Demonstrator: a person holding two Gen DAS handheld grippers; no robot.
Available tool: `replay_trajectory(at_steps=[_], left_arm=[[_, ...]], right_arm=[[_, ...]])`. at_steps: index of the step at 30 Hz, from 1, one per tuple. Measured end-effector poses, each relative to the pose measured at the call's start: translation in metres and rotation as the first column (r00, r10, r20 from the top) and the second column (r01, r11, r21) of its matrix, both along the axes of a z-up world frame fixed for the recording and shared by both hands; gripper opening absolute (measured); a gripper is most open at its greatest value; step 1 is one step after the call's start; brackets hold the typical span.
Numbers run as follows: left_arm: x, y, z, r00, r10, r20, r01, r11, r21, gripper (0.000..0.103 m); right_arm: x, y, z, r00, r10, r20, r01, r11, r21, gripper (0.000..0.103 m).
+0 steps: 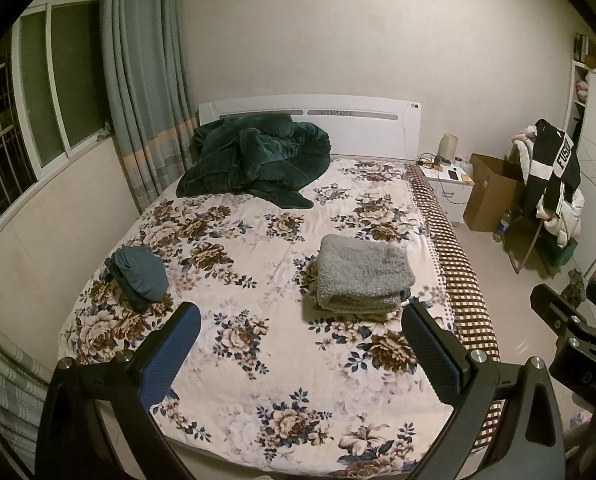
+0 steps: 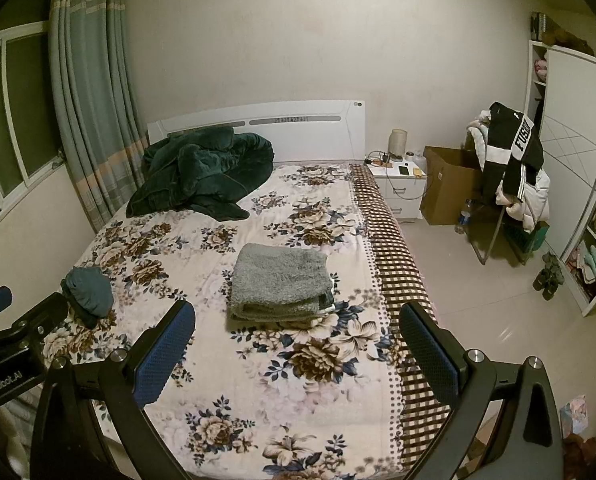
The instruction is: Fold towel
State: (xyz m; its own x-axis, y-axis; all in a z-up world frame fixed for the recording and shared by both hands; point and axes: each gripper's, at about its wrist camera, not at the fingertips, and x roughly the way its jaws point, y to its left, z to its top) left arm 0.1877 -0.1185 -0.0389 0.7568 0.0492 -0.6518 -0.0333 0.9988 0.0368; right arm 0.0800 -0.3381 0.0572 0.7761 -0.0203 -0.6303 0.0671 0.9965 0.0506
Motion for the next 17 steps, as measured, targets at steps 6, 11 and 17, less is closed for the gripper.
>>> replay_trajectory(at_steps=[6, 11, 17], left_arm=[[0.0, 0.001, 0.0, 1.0, 0.001, 0.001, -0.001, 1.0, -0.001, 0.103], [0.003, 0.005, 0.006, 1.0, 0.004, -0.007, -0.004, 1.0, -0.007, 0.103], [0.005, 0.003, 0.012, 1.0, 0.007, 0.0, -0.007, 1.0, -0.007, 0.103]], right_arm=[[0.0, 0.0, -0.001, 1.0, -0.001, -0.002, 0.001, 1.0, -0.002, 0.103], [-0.001, 0.002, -0.001, 1.0, -0.003, -0.005, 0.003, 1.0, 0.0, 0.103], [-0.002, 0.003, -0.001, 1.0, -0.005, -0.004, 0.005, 1.0, 0.002, 0.103]])
